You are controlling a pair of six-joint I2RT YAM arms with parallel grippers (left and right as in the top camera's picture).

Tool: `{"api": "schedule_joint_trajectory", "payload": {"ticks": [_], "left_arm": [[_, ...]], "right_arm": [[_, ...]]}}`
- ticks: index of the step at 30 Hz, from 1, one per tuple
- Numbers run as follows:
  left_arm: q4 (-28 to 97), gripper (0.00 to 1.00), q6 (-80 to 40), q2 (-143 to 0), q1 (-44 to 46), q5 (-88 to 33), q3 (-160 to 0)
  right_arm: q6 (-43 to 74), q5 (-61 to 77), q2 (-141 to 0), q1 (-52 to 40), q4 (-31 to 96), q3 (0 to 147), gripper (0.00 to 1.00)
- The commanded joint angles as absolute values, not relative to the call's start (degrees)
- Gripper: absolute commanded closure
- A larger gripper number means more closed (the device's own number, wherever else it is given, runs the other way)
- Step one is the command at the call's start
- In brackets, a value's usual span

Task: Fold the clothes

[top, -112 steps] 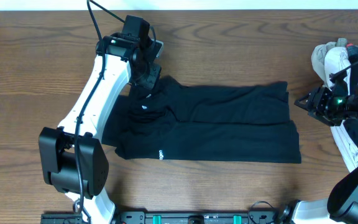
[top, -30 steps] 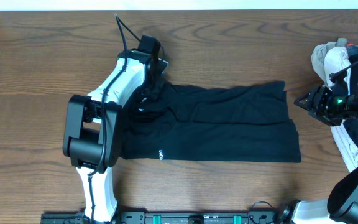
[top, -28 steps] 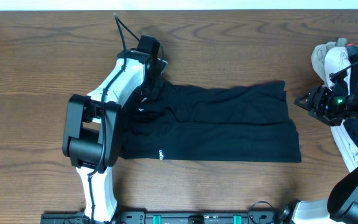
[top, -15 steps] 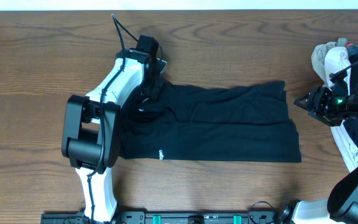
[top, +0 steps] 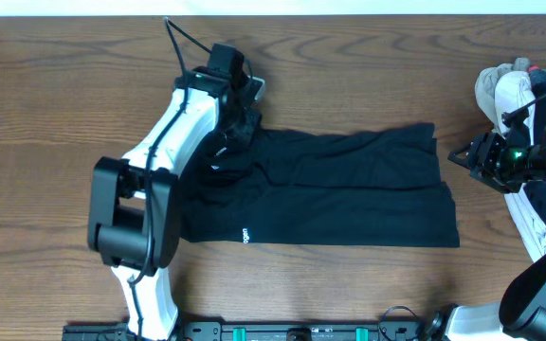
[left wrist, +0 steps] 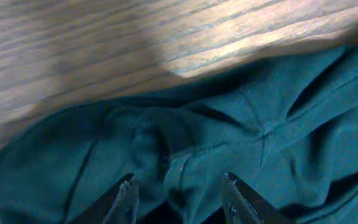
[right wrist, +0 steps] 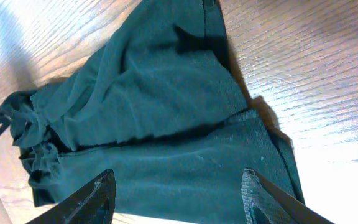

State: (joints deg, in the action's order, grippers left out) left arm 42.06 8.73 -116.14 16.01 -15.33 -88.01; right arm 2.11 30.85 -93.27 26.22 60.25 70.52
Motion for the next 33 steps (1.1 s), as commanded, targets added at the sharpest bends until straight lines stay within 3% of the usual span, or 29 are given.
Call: {"api": "schedule_joint_trajectory", "payload": {"ticks": [1, 4, 16, 19, 23, 25, 33], "left_arm": [[41.36, 0.53, 7.79, -118.02, 16.32, -17.19, -88.33], [40.07, 0.5, 7.81, -118.1, 16.34, -17.41, -88.33], [39.53, 0.51, 7.86, -121.73, 16.47, -18.79, -88.33], [39.51, 0.64, 7.86, -121.71, 16.47, -19.05, -88.38], [40.58, 0.87, 7.84, -120.97, 16.47, -20.49, -88.77], [41.32, 0.94, 7.79, -119.35, 16.47, -21.93, -89.17], [43.27, 0.94, 7.77, -107.61, 16.47, -21.87, -89.23]], "right_arm": [[2.13, 31.11, -93.21, 25.85, 60.58, 71.18, 0.37], [2.13, 31.11, -93.21, 25.85, 60.77, 71.18, 0.38], [2.13, 31.55, -93.21, 25.85, 60.95, 71.18, 0.39], [2.13, 31.55, -93.21, 25.85, 60.95, 71.18, 0.39], [2.11, 31.53, -93.21, 25.85, 60.93, 71.18, 0.39], [2.11, 31.53, -93.21, 25.85, 60.86, 71.18, 0.39], [2.09, 31.51, -93.21, 25.85, 60.6, 71.18, 0.39]]}}
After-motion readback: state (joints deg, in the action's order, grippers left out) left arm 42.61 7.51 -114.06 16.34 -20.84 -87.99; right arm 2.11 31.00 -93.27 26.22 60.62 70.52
